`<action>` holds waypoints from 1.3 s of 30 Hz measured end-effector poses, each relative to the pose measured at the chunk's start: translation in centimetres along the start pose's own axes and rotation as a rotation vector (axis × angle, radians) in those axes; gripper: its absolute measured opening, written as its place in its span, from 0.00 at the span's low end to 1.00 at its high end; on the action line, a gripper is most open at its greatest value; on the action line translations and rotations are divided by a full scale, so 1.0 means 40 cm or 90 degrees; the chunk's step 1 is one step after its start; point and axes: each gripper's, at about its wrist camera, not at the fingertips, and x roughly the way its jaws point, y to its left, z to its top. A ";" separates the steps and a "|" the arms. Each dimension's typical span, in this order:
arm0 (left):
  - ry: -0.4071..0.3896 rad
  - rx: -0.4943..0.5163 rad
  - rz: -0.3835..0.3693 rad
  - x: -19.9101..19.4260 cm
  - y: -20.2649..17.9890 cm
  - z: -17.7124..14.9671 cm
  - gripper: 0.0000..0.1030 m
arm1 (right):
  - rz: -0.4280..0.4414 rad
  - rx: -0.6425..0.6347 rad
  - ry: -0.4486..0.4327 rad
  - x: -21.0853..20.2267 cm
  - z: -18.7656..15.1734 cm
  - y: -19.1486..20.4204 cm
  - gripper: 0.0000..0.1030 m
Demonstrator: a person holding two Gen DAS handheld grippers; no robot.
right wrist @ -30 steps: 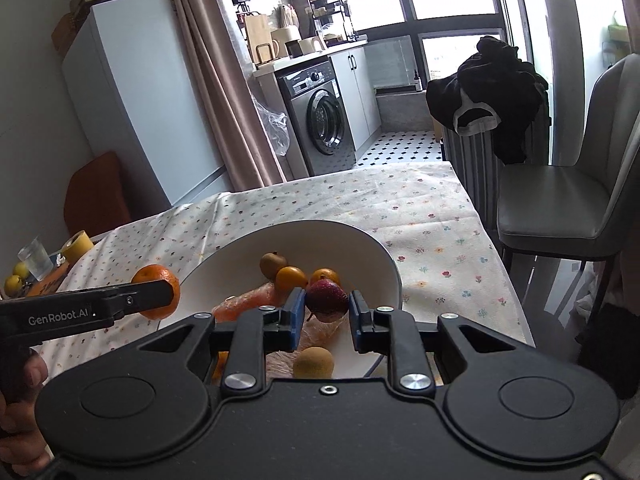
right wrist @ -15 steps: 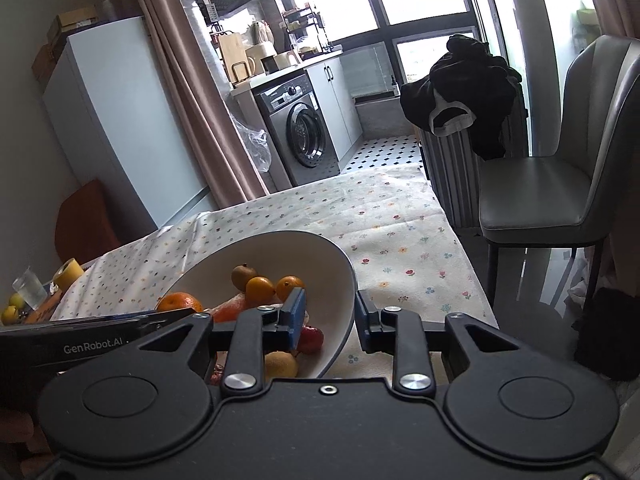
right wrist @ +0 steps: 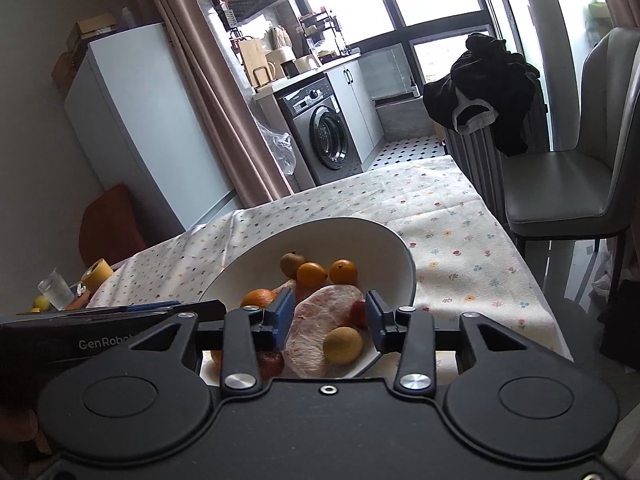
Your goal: Organize fruits
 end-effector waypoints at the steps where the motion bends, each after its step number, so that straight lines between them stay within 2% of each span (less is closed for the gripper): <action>1: -0.001 -0.002 0.006 -0.008 0.007 -0.004 0.56 | 0.002 -0.002 0.001 -0.001 -0.002 0.006 0.40; 7: -0.013 -0.013 0.040 -0.055 0.048 -0.014 0.74 | 0.011 -0.007 -0.010 -0.025 -0.004 0.037 0.47; 12: -0.033 -0.021 0.063 -0.104 0.082 -0.020 0.82 | 0.012 -0.012 -0.018 -0.046 -0.004 0.067 0.52; 14: -0.042 -0.023 0.076 -0.123 0.097 -0.026 0.87 | 0.012 -0.018 -0.023 -0.056 -0.005 0.081 0.59; 24: -0.062 -0.050 0.117 -0.224 0.180 -0.060 0.91 | 0.026 -0.049 -0.035 -0.085 -0.015 0.165 0.82; 26: -0.066 -0.055 0.124 -0.247 0.193 -0.064 0.92 | 0.027 -0.055 -0.038 -0.094 -0.016 0.181 0.93; 28: -0.073 -0.064 0.125 -0.272 0.208 -0.070 0.93 | 0.025 -0.063 -0.043 -0.105 -0.018 0.197 0.99; 34: -0.096 -0.088 0.133 -0.348 0.233 -0.091 1.00 | 0.029 -0.073 -0.041 -0.135 -0.022 0.236 1.00; 39: -0.111 -0.114 0.127 -0.406 0.244 -0.114 1.00 | 0.031 -0.083 -0.046 -0.170 -0.029 0.261 1.00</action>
